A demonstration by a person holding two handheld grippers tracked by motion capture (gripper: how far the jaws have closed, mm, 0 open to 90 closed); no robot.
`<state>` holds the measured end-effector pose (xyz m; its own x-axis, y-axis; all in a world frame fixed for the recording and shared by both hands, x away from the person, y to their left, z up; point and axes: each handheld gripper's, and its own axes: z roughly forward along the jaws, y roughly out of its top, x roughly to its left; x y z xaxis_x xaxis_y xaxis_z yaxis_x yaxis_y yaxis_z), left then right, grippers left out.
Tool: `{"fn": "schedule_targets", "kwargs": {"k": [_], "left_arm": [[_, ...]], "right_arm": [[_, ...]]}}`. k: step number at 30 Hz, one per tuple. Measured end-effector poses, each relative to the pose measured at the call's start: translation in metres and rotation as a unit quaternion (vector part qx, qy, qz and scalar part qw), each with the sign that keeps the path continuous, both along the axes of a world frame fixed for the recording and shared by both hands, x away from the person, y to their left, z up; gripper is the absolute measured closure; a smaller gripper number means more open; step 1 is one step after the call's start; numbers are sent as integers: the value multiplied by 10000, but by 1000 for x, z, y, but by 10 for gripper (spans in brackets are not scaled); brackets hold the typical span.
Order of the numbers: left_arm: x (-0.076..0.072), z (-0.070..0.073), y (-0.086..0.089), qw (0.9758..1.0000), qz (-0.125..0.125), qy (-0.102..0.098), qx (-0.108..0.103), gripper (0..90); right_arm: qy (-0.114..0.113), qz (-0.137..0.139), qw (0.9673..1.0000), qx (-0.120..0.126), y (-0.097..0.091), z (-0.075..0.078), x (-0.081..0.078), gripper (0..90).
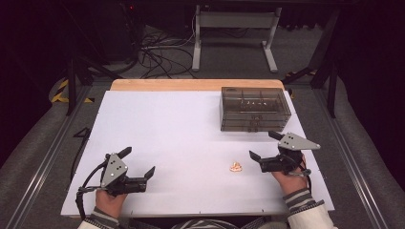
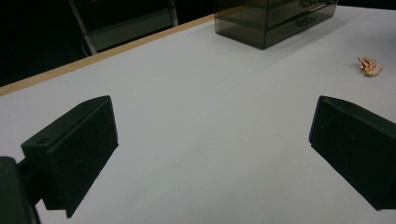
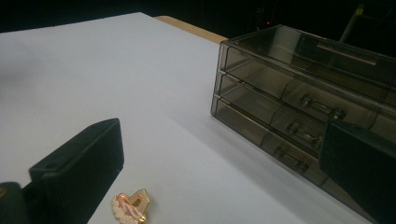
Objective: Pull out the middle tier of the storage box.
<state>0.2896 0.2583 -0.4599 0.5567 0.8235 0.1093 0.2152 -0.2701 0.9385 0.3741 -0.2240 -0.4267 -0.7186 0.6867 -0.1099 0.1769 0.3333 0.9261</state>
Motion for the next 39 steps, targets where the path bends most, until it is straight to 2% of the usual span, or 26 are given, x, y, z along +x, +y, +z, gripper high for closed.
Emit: {"fn": "schedule_targets", "kwargs": {"k": [8, 9, 10, 11, 15, 18, 25, 31, 36, 39], "left_arm": [[0, 0, 0, 10000, 12, 20, -31, 20], [0, 0, 0, 10000, 12, 25, -28, 20], [0, 0, 0, 10000, 12, 25, -28, 20], [0, 0, 0, 10000, 11, 24, -20, 20], [0, 0, 1, 10000, 17, 22, -11, 21], [1, -1, 0, 10000, 17, 29, 2, 21], [0, -1, -1, 10000, 15, 37, -1, 21], [1, -1, 0, 10000, 12, 33, 11, 21], [1, -1, 0, 10000, 19, 27, 3, 21], [1, -1, 1, 10000, 17, 26, 5, 21]], "right_arm": [[-63, 56, 9996, -253, 2, 6, 3, 55], [-126, 100, 9989, -429, 3, 8, 3, 76], [-126, 100, 9989, -429, 3, 8, 3, 76], [-166, 158, 9978, -627, 5, 11, 3, 104], [-149, 260, 9932, -1129, 10, 14, 3, 133], [-193, 267, 9875, -1543, 12, 16, 2, 145], [-247, 242, 9853, -1671, 11, 17, 1, 171], [-345, 267, 9811, -1884, 17, 14, 0, 238], [-649, 130, 9731, -2207, 22, 10, -1, 285], [-779, 47, 9696, -2319, 22, 8, 0, 323]]}}
